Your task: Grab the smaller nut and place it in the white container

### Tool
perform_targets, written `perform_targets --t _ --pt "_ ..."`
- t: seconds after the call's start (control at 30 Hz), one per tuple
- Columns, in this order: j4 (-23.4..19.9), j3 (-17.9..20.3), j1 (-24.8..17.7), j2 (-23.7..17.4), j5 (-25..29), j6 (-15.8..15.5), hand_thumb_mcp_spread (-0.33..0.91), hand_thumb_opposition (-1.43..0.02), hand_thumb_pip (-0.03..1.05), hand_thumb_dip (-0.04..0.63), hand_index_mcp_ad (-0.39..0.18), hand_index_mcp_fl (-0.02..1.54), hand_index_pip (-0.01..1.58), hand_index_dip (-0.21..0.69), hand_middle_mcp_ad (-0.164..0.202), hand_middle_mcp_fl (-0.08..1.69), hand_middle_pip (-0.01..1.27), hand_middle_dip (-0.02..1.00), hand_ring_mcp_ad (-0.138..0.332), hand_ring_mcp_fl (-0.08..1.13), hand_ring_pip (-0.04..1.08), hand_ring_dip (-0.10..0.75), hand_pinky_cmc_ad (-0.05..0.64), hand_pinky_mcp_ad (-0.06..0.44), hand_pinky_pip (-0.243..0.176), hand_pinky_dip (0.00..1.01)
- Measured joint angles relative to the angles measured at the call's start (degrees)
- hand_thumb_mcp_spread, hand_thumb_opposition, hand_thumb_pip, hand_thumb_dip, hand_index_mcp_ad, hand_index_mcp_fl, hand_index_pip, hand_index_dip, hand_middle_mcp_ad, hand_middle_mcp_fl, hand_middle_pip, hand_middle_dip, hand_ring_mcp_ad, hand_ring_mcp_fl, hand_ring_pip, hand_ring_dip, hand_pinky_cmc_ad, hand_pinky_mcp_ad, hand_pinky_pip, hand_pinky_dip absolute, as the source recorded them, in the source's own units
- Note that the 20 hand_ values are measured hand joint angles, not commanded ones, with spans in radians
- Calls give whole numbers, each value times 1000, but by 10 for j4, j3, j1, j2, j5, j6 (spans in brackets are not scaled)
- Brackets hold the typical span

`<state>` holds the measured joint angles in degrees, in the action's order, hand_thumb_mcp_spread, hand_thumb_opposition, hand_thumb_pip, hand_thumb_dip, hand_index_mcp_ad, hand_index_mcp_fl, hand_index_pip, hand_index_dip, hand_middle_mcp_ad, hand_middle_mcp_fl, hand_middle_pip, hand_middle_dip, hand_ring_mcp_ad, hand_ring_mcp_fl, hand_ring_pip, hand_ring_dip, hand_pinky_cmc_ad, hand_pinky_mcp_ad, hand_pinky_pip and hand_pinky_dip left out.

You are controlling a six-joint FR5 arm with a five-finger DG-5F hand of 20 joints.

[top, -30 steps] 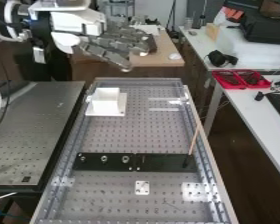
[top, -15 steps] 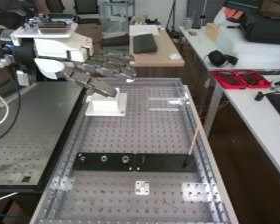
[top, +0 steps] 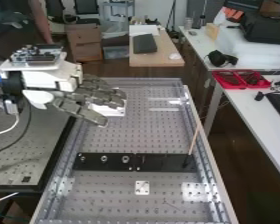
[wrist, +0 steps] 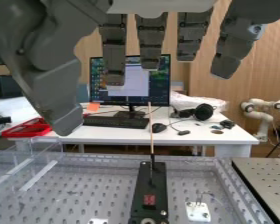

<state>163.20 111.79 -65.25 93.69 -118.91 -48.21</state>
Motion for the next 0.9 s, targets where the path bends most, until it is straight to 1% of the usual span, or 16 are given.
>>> perform_targets --t 0.07,0.1,0.2,0.3,0.43,0.57,0.63,0.7,0.73,0.77,0.8,0.9 --pt "-4 2 5 4 -6 -7 274 -787 775 155 -105 52 857 124 72 58 120 222 176 -3 86 93 398 330 -61 234" --pt "-6 3 9 7 -10 -12 293 -785 775 155 -106 33 899 113 68 58 124 222 176 -3 86 93 398 330 -61 234" --pt "-15 7 19 17 -24 -22 295 -806 777 157 -110 19 983 108 68 54 120 222 175 -3 86 93 398 328 -61 230" --pt "-31 12 26 26 -38 -26 290 -805 778 159 -122 24 1114 103 68 54 124 222 176 -3 86 93 398 328 -61 230" --pt "-54 18 33 39 -55 -26 312 -817 796 159 -126 23 1229 103 68 56 124 222 176 -3 86 93 398 330 -61 232" --pt "-78 23 39 58 -74 -28 312 -817 796 159 -138 21 1316 103 68 56 124 222 168 -3 87 93 398 330 -61 222" --pt "-83 24 42 70 -84 -34 312 -817 801 159 -143 16 1370 103 65 19 124 222 159 -3 87 93 398 330 -58 220" --pt "-87 24 45 82 -94 -43 314 -817 805 155 -143 16 1428 101 65 26 124 222 162 -3 87 93 398 330 -58 223" --pt "-88 24 46 85 -97 -45 314 -817 805 155 -152 17 1445 101 63 24 120 222 159 -3 82 93 398 330 -58 215" --pt "-92 25 48 91 -103 -50 316 -817 805 159 -148 21 1459 101 65 26 120 222 159 -3 82 93 398 330 -58 206" --pt "-96 25 49 95 -107 -53 321 -822 805 173 -143 21 1480 101 66 26 120 222 159 -3 86 93 398 330 -44 202" --pt "-107 27 53 105 -119 -61 340 -833 805 176 -154 12 1513 106 66 26 120 222 162 -3 82 93 398 330 -42 194"
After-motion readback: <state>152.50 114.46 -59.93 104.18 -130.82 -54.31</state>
